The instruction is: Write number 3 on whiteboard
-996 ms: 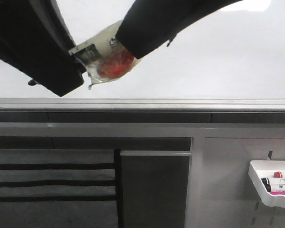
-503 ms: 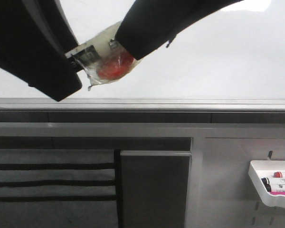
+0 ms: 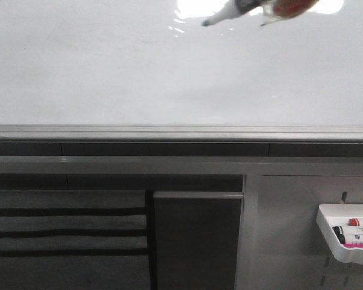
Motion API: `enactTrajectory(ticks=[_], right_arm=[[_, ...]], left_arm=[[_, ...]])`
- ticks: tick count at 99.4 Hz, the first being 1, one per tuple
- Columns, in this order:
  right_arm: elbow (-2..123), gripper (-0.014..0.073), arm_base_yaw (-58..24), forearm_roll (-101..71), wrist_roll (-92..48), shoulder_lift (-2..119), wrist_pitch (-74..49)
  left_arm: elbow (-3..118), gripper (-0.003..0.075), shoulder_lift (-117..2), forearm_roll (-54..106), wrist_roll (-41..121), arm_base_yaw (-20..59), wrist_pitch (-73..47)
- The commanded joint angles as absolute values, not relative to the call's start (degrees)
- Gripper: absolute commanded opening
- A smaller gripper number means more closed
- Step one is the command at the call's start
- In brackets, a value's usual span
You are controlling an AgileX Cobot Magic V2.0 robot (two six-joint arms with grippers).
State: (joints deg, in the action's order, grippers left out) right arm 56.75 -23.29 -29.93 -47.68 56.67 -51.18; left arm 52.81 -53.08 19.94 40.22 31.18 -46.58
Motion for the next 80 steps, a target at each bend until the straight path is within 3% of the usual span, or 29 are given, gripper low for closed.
enactTrajectory(ticks=[1, 21, 45, 80], right_arm=[[54.73, -0.0002, -19.92, -30.73, -40.35, 53.11, -46.1], [47.2, -0.0002, -18.37, -30.87, -38.87, 50.88, -38.61], [47.51, -0.0002, -18.37, -33.2, -38.87, 51.28, -35.45], [68.85, -0.0002, -18.37, -34.09, -38.64, 69.09, -49.02]], left_arm=[[49.88, 0.048, -49.01, 24.23, 38.98, 28.94, -39.71], [42.42, 0.048, -43.85, 26.98, 38.98, 27.38, -30.92], [41.77, 0.048, -43.6, 26.98, 38.98, 27.38, -31.0], [41.77, 0.048, -43.6, 26.98, 38.98, 27.38, -30.89]])
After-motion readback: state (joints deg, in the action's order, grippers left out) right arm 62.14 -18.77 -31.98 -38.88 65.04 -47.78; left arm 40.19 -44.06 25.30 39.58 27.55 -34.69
